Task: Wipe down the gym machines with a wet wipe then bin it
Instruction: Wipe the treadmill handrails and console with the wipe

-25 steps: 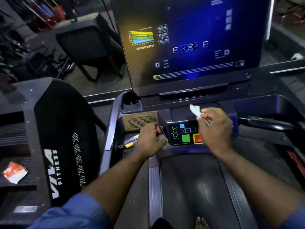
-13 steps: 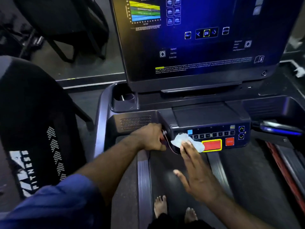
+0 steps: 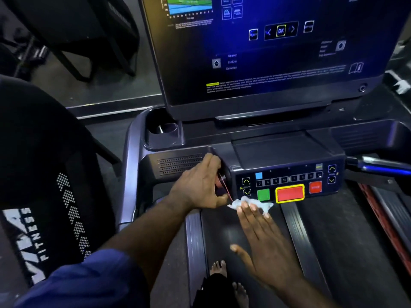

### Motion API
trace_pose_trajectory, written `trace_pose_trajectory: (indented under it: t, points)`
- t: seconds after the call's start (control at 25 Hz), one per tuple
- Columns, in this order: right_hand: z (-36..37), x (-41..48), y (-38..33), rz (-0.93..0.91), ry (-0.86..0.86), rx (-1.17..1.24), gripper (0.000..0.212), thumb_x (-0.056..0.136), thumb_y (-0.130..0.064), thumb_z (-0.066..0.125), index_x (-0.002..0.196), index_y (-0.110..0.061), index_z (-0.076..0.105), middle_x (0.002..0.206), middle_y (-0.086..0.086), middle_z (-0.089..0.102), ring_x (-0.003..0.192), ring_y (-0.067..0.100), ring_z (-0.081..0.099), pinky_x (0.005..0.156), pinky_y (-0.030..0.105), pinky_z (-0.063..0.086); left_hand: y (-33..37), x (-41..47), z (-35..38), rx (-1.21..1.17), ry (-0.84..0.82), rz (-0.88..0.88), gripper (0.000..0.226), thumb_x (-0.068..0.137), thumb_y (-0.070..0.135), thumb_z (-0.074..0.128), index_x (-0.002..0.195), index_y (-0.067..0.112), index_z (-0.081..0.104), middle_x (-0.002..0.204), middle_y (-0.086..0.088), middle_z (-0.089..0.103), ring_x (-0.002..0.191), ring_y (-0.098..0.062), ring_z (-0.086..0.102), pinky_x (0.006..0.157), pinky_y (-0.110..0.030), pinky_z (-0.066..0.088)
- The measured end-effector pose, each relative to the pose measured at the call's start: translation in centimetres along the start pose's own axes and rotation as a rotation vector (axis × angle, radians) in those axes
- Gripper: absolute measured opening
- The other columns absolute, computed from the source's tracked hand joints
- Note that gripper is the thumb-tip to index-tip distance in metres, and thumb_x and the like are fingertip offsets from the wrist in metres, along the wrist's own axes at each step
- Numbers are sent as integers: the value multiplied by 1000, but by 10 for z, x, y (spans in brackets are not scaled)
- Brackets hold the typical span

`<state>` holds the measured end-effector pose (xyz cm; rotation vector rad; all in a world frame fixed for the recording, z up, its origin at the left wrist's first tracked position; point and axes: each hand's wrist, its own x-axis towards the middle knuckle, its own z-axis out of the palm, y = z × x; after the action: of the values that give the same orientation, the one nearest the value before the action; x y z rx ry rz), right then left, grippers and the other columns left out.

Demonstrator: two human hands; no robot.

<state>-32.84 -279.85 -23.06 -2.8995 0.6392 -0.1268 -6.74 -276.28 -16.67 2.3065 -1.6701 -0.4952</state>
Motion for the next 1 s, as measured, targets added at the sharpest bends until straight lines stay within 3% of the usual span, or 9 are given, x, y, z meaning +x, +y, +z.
trace_pose_trajectory:
  t: [0.12,0.2,0.28,0.44,0.64,0.84,0.92,1.0]
  points:
    - [-21,49,-6,108,111,12,83,106,-66,28,167,-13,11,175,3,2,161,20,4,130,42,8,-3,1,1,29,-19,40,91,59,78,82,116,24,35,113,8,30,87,-17,50,69,-44,51]
    - [-34,80,-7,133,154,33,85,105,-67,26,166,-10,8,175,6,0,162,21,0,131,41,3,-1,-1,1,26,-14,34,90,60,77,83,114,24,35,113,8,30,89,-18,52,69,-44,48]
    - [-25,68,-9,105,114,7,91,103,-71,26,166,-10,5,175,7,-5,162,23,-2,131,42,2,0,0,1,28,-12,11,89,60,76,83,115,26,34,112,9,30,91,-14,48,73,-43,48]
    - [7,12,-14,108,53,-59,99,99,-79,31,166,-9,10,175,8,-4,162,24,3,127,46,14,0,0,3,63,-18,0,95,59,79,83,120,27,32,115,11,30,97,-13,46,77,-44,49]
    - [-34,83,-25,212,107,111,99,100,-78,23,164,-13,-13,172,4,-24,159,18,-19,130,39,-7,4,-4,3,47,4,-10,74,71,59,85,108,27,30,109,9,29,87,-20,51,70,-43,44]
    - [-3,31,-24,205,89,44,100,99,-79,29,166,-11,-3,174,4,-14,161,20,-9,128,46,12,2,-4,9,61,47,22,85,67,65,87,120,27,33,113,12,29,93,-13,43,74,-45,50]
    - [-20,62,-13,258,123,141,102,99,-78,34,166,-15,-9,173,2,-20,160,19,-15,131,45,5,1,-4,12,57,67,42,87,72,57,86,130,26,30,125,8,30,103,-18,48,74,-47,52]
    - [-39,86,-5,286,178,196,104,99,-76,40,165,-13,-11,172,4,-22,159,21,-18,130,46,2,-2,-4,13,76,80,57,104,76,52,83,152,31,15,154,0,20,132,-30,45,78,-53,57]
